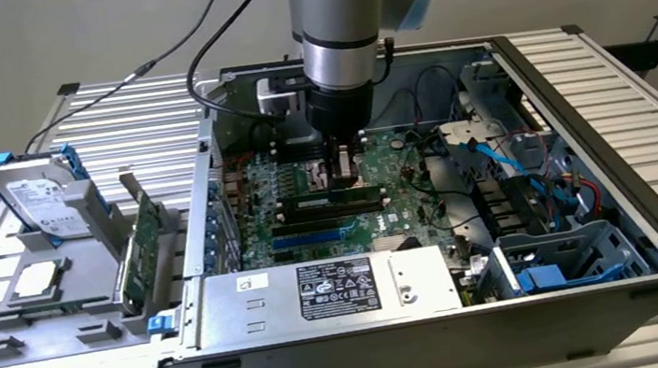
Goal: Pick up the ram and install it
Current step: 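Insert the ram into the slot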
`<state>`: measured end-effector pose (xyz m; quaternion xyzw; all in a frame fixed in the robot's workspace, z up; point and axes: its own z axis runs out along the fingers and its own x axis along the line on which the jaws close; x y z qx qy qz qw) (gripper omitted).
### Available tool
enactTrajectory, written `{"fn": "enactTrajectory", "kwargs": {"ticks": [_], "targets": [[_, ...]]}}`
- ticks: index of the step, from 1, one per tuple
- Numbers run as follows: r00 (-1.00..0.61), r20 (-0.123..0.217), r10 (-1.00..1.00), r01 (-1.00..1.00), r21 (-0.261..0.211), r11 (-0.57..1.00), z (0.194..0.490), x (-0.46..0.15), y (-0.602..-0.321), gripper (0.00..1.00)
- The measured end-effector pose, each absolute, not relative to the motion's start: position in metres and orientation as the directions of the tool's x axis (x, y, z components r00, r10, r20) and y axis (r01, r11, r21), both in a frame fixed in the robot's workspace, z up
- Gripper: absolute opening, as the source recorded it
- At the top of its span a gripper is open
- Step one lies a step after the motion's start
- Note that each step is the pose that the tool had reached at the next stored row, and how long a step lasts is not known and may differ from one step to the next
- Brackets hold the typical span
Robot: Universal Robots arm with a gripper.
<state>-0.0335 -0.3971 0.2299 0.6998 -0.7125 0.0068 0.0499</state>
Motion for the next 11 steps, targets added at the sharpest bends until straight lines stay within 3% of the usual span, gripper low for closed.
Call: {"fn": "enactTrajectory", "kwargs": {"ticks": [11], "targets": [[-0.017,0.09,-0.996,-0.999,0.039,0.021,0.23,-0.0348,-0.3974,0.13]]}}
